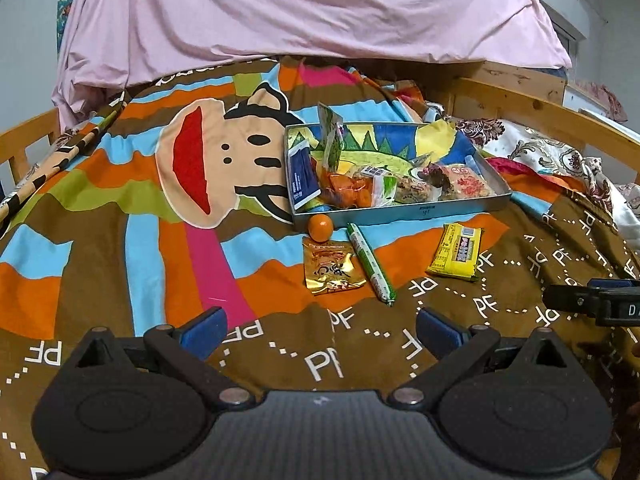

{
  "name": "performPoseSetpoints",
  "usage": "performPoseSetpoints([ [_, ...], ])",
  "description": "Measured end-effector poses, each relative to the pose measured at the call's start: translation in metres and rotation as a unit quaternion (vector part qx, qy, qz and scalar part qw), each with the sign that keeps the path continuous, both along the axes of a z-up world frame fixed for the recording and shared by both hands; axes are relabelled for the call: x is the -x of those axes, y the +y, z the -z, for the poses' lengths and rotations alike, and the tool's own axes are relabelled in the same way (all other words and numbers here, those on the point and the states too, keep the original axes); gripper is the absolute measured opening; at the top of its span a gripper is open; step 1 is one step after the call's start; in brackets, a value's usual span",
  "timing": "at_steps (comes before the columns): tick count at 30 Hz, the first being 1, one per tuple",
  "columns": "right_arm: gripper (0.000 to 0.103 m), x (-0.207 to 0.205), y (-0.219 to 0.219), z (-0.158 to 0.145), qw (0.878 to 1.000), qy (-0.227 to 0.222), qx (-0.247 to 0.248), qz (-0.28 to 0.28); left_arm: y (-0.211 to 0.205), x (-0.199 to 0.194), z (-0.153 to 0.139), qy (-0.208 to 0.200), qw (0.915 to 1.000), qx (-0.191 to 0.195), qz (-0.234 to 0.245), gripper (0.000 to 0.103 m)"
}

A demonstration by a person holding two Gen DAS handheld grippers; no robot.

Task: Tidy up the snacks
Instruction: 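Move the left tool to the green stick snack while the right tool approaches the yellow bar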

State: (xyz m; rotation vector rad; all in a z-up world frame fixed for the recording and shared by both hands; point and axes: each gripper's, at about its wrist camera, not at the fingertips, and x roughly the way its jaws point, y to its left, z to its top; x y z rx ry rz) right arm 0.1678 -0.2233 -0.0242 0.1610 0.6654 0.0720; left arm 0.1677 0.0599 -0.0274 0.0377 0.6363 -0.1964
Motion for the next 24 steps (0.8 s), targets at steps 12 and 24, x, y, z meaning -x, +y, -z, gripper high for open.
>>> performPoseSetpoints([
  [12,0.102,-0.005,-0.004,-0.001,1.000,-0.006,0.009,0.017,-0.021,-0.008,-0.001,-0.001,0.9999,-0.013,-0.002,0.102],
  [24,0.102,-0.011,-0.006,-0.013,0.999,-0.030,0.034,0.005,-0.041,-0.018,-0.005,-0.012,0.9992,-0.035,-0.016,0.103],
])
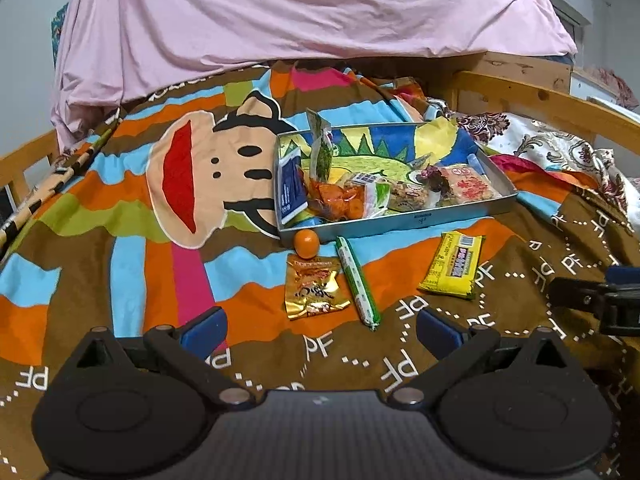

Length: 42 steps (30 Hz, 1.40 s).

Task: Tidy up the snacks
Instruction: 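Move the left tool to the green stick snack while the right tool approaches the yellow bar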

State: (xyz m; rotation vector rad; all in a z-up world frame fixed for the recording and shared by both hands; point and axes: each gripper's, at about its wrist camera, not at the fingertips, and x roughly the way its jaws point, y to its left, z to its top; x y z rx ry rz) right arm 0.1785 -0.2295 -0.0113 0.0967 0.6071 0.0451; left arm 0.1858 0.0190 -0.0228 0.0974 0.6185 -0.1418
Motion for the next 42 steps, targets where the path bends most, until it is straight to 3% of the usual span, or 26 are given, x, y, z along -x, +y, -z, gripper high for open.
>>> performPoseSetpoints([
  [11,0.102,-0.028,0.004,-0.003,0.996,-0.015,0.058,-0.068,-0.009,-0.012,-0.007,-0.012,0.9998,-0.009,-0.015,0.102],
  [17,0.102,-0.043,0.004,-0.001,0.995,-0.019,0.058,-0.084,-0.015,-0.024,-0.005,-0.012,0.9996,-0.012,-0.023,0.103],
  [29,0.102,-0.079,-0.005,0.008,0.998,-0.020,0.055,-0.034,-0.025,-0.068,0.002,-0.016,0.9983,0.022,-0.052,0.102],
  [42,0.102,-0.096,-0.002,0.023,0.998,0.009,0.039,-0.045,-0.033,-0.099,0.017,0.005,0.9984,0.029,-0.047,0.102],
])
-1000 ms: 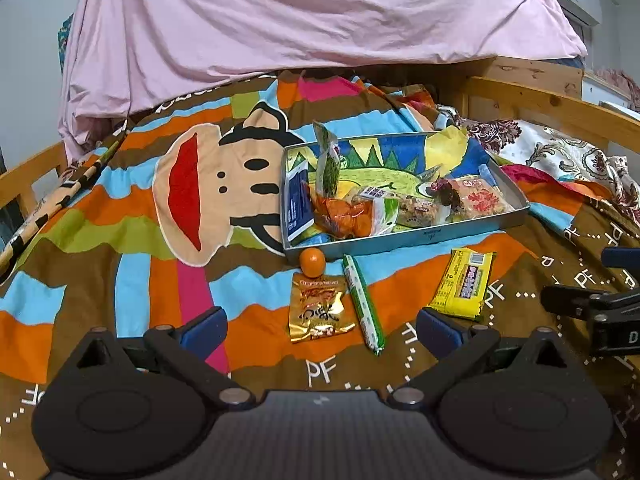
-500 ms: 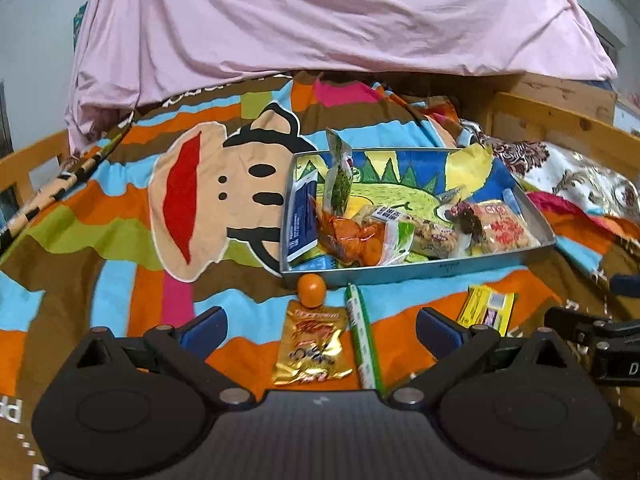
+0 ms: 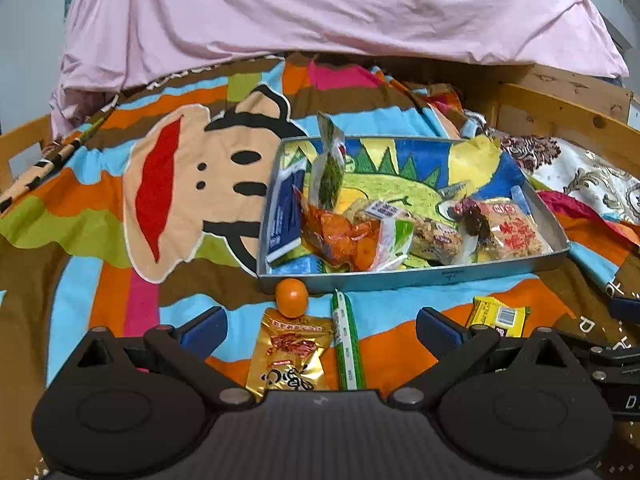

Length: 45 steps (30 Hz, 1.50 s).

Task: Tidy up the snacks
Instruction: 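Move the left tool to the green stick snack while the right tool approaches the yellow bar, then close the left tool on the green stick while the right tool closes on the yellow bar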

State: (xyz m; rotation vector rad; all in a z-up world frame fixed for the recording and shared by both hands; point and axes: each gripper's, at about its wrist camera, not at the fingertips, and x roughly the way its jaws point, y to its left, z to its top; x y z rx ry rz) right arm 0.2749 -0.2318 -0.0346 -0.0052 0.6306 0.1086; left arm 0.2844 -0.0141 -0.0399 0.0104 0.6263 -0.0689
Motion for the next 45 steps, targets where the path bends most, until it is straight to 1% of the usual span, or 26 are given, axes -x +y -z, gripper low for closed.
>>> performPoseSetpoints([
  [3,0.102,-0.001,0.008,0.007,1.000,0.008,0.007,-0.017,0.001,-0.004,0.003,0.010,0.9998,0.003,0.015,0.102],
  [6,0.102,-0.002,0.017,0.014,0.999,0.016,0.010,-0.036,0.002,-0.011,0.007,0.030,0.9987,0.010,0.041,0.102],
  [9,0.102,-0.004,0.029,0.020,0.998,0.017,0.019,-0.050,0.004,-0.016,0.009,0.041,0.9966,0.034,0.062,0.102],
  [12,0.102,-0.010,0.042,0.028,0.998,0.020,0.038,-0.053,0.005,-0.022,0.010,0.058,0.9913,0.066,0.097,0.102],
  [16,0.102,-0.021,0.057,0.041,0.996,0.032,0.065,-0.048,0.004,-0.031,0.013,0.073,0.9865,0.082,0.121,0.101],
  [19,0.102,-0.028,0.064,0.051,0.994,0.041,0.096,-0.040,0.006,-0.038,0.018,0.087,0.9837,0.101,0.121,0.099],
  [21,0.102,-0.026,0.061,0.051,0.994,0.040,0.097,-0.034,0.007,-0.042,0.021,0.096,0.9817,0.112,0.120,0.095],
  [23,0.102,-0.023,0.055,0.048,0.994,0.040,0.099,-0.018,0.007,-0.043,0.023,0.107,0.9792,0.120,0.124,0.095],
  [25,0.102,-0.020,0.049,0.046,0.994,0.042,0.102,-0.006,0.004,-0.043,0.025,0.115,0.9783,0.117,0.127,0.095],
  [28,0.102,-0.011,0.045,0.043,0.992,0.036,0.117,0.009,-0.001,-0.043,0.028,0.123,0.9799,0.095,0.125,0.093],
  [29,0.102,-0.008,0.043,0.041,0.993,0.029,0.114,0.012,-0.001,-0.044,0.029,0.126,0.9801,0.091,0.123,0.092],
  [31,0.102,-0.005,0.042,0.039,0.996,0.018,0.091,-0.008,0.001,-0.046,0.032,0.130,0.9798,0.095,0.118,0.090],
  [33,0.102,-0.007,0.049,0.043,0.995,0.021,0.095,-0.023,0.005,-0.049,0.036,0.133,0.9789,0.112,0.108,0.085],
  [34,0.102,-0.009,0.050,0.046,0.995,0.022,0.093,-0.029,0.008,-0.049,0.038,0.131,0.9779,0.125,0.105,0.085],
  [37,0.102,-0.019,0.053,0.050,0.995,0.023,0.090,-0.025,0.016,-0.051,0.046,0.128,0.9736,0.168,0.086,0.082],
  [38,0.101,-0.022,0.050,0.051,0.996,0.025,0.086,-0.019,0.016,-0.051,0.049,0.131,0.9723,0.176,0.081,0.080],
  [39,0.100,-0.023,0.048,0.052,0.996,0.027,0.080,-0.015,0.016,-0.051,0.051,0.128,0.9727,0.177,0.077,0.077],
  [41,0.097,-0.025,0.043,0.053,0.997,0.031,0.062,-0.016,0.014,-0.049,0.054,0.121,0.9747,0.175,0.070,0.074],
  [42,0.096,-0.027,0.041,0.053,0.998,0.032,0.054,-0.017,0.013,-0.049,0.055,0.119,0.9758,0.171,0.068,0.071],
  [43,0.091,-0.028,0.040,0.053,0.998,0.030,0.051,-0.019,0.011,-0.049,0.055,0.117,0.9778,0.162,0.064,0.068],
  [45,0.083,-0.026,0.039,0.053,0.998,0.027,0.050,-0.022,0.009,-0.048,0.056,0.115,0.9813,0.145,0.054,0.058],
])
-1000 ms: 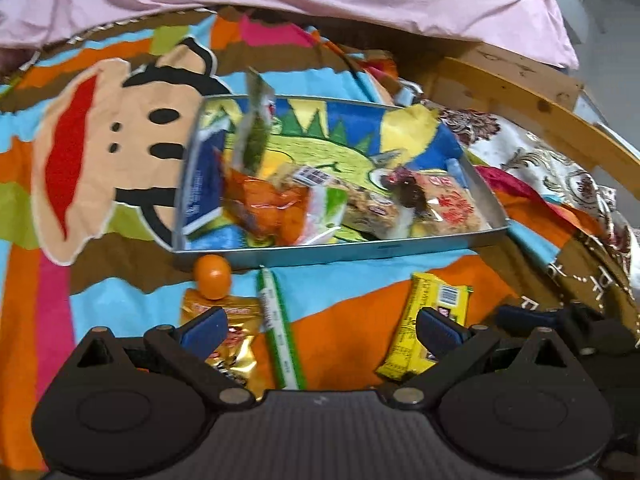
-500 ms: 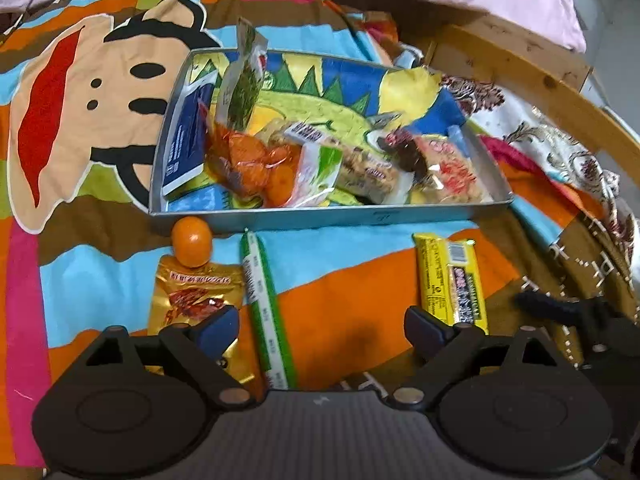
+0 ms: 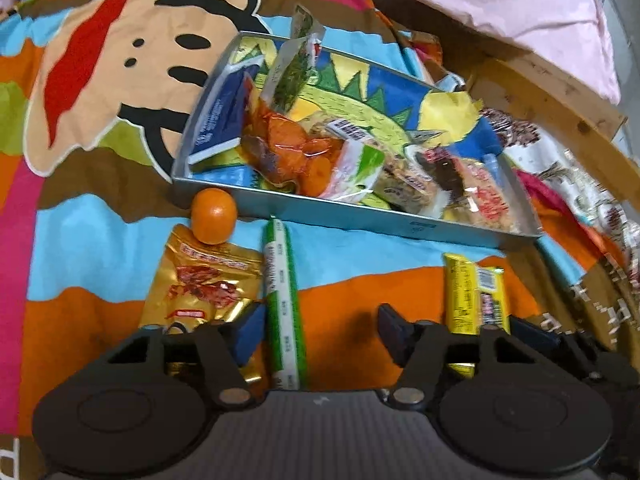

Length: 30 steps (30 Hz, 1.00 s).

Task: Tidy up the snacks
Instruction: 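Close the left tool on the green stick while the right tool closes on the yellow bar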

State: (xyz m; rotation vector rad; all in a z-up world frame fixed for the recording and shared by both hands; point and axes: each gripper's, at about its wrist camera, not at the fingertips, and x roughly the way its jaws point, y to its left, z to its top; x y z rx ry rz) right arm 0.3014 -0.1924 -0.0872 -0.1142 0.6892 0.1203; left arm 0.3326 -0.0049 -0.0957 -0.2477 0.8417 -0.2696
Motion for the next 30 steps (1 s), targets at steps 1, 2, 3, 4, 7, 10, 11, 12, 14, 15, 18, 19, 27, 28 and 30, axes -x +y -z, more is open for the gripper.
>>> performPoseSetpoints([
  [1,0.078,0.001,0.000,0.000,1.000,-0.002,-0.001,-0.004,0.000,0.001,0.000,0.001,1.0000,-0.004,-0.005,0.056],
  [2,0.076,0.001,0.001,-0.001,1.000,-0.003,0.000,-0.007,0.001,0.002,0.000,0.000,0.9999,-0.006,-0.011,0.050],
  [3,0.075,0.002,0.001,-0.001,1.000,-0.003,-0.001,-0.009,0.002,0.003,0.001,-0.001,0.9998,-0.010,-0.018,0.042],
  [4,0.071,0.003,0.000,-0.001,1.000,-0.004,-0.004,-0.010,0.003,0.004,0.002,0.001,0.9996,-0.013,-0.024,0.038],
  [7,0.067,0.007,-0.003,-0.005,1.000,0.000,-0.015,-0.015,0.010,0.006,0.002,0.012,0.9988,-0.004,-0.048,0.022],
  [10,0.065,0.014,-0.007,-0.010,0.999,0.010,-0.023,-0.020,0.016,0.012,0.001,0.032,0.9976,0.017,-0.059,0.020],
  [11,0.065,0.017,-0.008,-0.012,0.999,0.014,-0.025,-0.022,0.014,0.014,0.000,0.035,0.9977,0.015,-0.056,0.020],
  [12,0.065,0.020,-0.008,-0.014,0.999,0.018,-0.025,-0.025,0.013,0.017,-0.002,0.037,0.9978,0.011,-0.053,0.020],
  [14,0.066,0.025,-0.008,-0.016,0.999,0.019,-0.022,-0.029,0.010,0.019,-0.003,0.040,0.9981,0.005,-0.047,0.020],
  [15,0.066,0.026,-0.008,-0.016,0.999,0.017,-0.021,-0.028,0.009,0.018,-0.003,0.040,0.9982,0.002,-0.045,0.020],
  [18,0.076,0.019,-0.008,-0.012,0.999,0.019,-0.025,-0.025,0.007,0.011,-0.002,0.040,0.9984,-0.002,-0.041,0.026],
  [19,0.083,0.017,-0.007,-0.010,0.999,0.019,-0.028,-0.027,0.006,0.008,-0.001,0.039,0.9985,-0.001,-0.038,0.028],
  [27,0.088,0.014,-0.001,0.002,1.000,-0.003,-0.014,-0.022,-0.002,-0.003,0.002,0.019,0.9992,0.016,-0.033,0.061],
  [28,0.084,0.014,-0.001,0.001,1.000,-0.006,-0.013,-0.018,-0.003,-0.002,0.002,0.015,0.9993,0.010,-0.032,0.060],
  [30,0.075,0.016,-0.002,0.001,1.000,-0.010,-0.009,-0.007,-0.006,0.002,0.002,0.008,0.9994,-0.013,-0.030,0.046],
])
